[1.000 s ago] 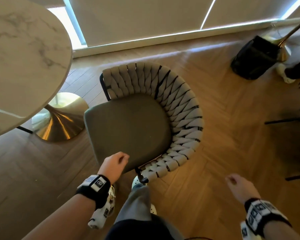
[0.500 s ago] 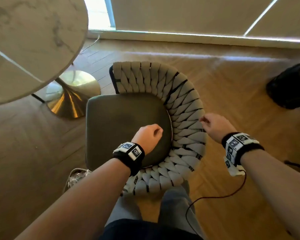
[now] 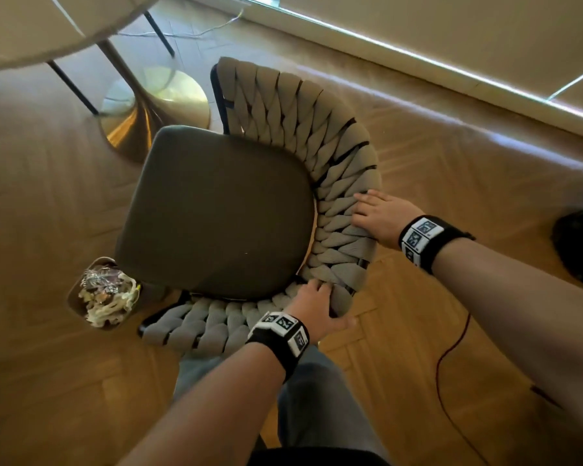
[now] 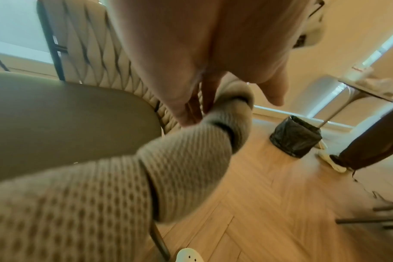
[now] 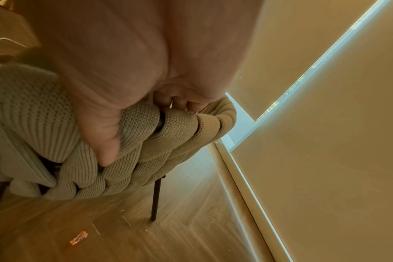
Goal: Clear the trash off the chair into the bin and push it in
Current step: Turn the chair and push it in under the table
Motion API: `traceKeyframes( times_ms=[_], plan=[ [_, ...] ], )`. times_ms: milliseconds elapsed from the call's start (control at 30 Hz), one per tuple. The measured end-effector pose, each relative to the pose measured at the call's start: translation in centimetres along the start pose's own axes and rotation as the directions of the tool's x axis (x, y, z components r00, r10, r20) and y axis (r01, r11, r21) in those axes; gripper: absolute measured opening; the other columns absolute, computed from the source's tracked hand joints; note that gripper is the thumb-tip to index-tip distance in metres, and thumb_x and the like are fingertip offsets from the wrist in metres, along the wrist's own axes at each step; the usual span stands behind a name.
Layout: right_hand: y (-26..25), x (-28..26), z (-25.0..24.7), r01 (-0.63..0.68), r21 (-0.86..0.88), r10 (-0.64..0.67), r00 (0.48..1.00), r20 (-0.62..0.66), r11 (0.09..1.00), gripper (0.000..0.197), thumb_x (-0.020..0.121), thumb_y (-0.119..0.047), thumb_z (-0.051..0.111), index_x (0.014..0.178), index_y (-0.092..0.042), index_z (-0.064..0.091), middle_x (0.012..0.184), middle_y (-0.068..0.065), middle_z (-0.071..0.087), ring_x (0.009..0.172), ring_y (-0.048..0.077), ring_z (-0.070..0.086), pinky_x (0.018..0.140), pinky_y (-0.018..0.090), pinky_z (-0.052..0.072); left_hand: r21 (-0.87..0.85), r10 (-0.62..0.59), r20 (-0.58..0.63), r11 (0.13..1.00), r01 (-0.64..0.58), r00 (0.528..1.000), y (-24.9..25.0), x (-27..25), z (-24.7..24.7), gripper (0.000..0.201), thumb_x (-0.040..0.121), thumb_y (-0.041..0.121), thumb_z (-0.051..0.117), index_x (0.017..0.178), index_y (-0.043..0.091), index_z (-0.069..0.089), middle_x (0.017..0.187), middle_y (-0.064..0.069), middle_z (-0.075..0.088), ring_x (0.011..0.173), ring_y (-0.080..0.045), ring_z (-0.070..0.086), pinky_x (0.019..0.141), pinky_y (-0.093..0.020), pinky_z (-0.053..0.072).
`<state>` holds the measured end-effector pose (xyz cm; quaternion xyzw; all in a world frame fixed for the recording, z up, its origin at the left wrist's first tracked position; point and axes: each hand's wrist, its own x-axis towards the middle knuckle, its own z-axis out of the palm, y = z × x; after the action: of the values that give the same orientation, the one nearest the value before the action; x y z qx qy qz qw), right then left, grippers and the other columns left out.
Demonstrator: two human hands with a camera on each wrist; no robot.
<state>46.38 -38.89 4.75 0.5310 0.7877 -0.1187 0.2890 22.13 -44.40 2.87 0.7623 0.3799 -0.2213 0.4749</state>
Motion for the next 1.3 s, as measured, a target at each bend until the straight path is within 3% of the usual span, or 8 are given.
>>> traceKeyframes(
  times_ms=[200,400,533,667,767,1000,1166,1300],
  plan=[
    [0.2,1.1,0.8,0.079,-0.076,-0.082,0.996,-0.044,0.994,0.039,0.093,-0.031,0.057,0.132,-0.026,0.060,0.148,0.004,0.052,0.142,0.028,0.039,0.123,0.043,0.013,-0.070,0.050,0.004,0.996,-0.050,0.999,-1.2,0.4,2.1,0.088,0.091,0.026,0.064,0.158,0.012,0.009,0.161,-0.014,0.023,0.143,-0.034,0.033,0.116,-0.045,0.033],
    [-1.2,0.8,0.0,0.037,-0.052,-0.036,0.999,0.022,0.998,0.047,0.089,-0.033,0.062,0.136,-0.030,0.057,0.152,-0.002,0.047,0.144,0.024,0.035,0.123,0.042,0.011,-0.029,0.054,0.076,0.998,-0.052,0.996,-2.2,-0.4,1.4,0.084,0.093,0.015,0.058,0.158,0.013,0.005,0.165,-0.013,0.015,0.139,-0.033,0.041,0.113,-0.045,0.039],
    [-4.3,0.8,-0.8,-0.012,-0.041,0.014,0.999,0.032,0.999,0.050,0.087,-0.033,0.064,0.136,-0.031,0.057,0.150,0.000,0.049,0.140,0.025,0.039,0.121,0.042,0.016,0.022,0.057,0.100,0.998,-0.059,0.993,-5.2,-2.4,-0.1,0.082,0.093,0.015,0.058,0.158,0.015,0.009,0.162,-0.012,0.025,0.132,-0.032,0.049,0.108,-0.046,0.044],
    [-8.6,0.8,-1.6,-0.074,0.000,0.074,0.997,0.026,0.997,0.043,0.085,-0.032,0.063,0.127,-0.028,0.063,0.140,0.003,0.058,0.132,0.028,0.046,0.117,0.043,0.027,0.169,0.050,0.116,0.983,-0.070,0.992,-8.5,-5.3,-2.4,0.076,0.095,0.015,0.055,0.158,0.020,0.011,0.154,-0.009,0.040,0.116,-0.030,0.060,0.090,-0.040,0.051],
    [-12.3,1.1,-2.7,-0.113,0.030,0.112,0.993,0.041,0.993,0.039,0.083,-0.035,0.063,0.121,-0.025,0.067,0.131,0.004,0.064,0.124,0.029,0.051,0.111,0.043,0.032,0.241,0.059,0.130,0.966,-0.090,0.990,-11.8,-7.6,-4.2,0.075,0.095,0.018,0.055,0.157,0.024,0.014,0.145,-0.007,0.051,0.110,-0.028,0.063,0.085,-0.037,0.051],
    [-21.8,4.1,-6.4,-0.176,0.141,0.174,0.984,0.029,0.974,0.037,0.085,-0.045,0.060,0.114,-0.023,0.067,0.117,0.008,0.069,0.116,0.033,0.054,0.102,0.046,0.038,0.367,0.014,0.115,0.928,-0.056,0.993,-21.3,-12.0,-10.0,0.072,0.091,0.022,0.061,0.151,0.042,0.026,0.142,0.004,0.056,0.118,-0.021,0.061,0.097,-0.036,0.050],
    [-27.6,7.3,-8.8,-0.151,0.239,0.166,0.985,-0.043,0.959,0.049,0.080,-0.055,0.066,0.119,-0.026,0.063,0.118,0.008,0.068,0.118,0.032,0.054,0.100,0.047,0.039,0.448,-0.095,0.086,0.893,0.047,0.992,-28.4,-14.4,-14.4,0.070,0.092,0.029,0.063,0.141,0.059,0.024,0.140,0.009,0.056,0.123,-0.018,0.057,0.101,-0.044,0.049],
    [-28.5,8.8,-9.6,-0.106,0.330,0.144,0.985,-0.096,0.938,0.058,0.076,-0.069,0.060,0.121,-0.032,0.064,0.119,0.001,0.068,0.114,0.027,0.058,0.103,0.048,0.041,0.503,-0.116,0.047,0.861,0.076,0.992,-31.1,-15.8,-16.6,0.067,0.091,0.032,0.065,0.145,0.051,0.031,0.154,0.009,0.041,0.138,-0.021,0.043,0.114,-0.047,0.036]
  ],
)
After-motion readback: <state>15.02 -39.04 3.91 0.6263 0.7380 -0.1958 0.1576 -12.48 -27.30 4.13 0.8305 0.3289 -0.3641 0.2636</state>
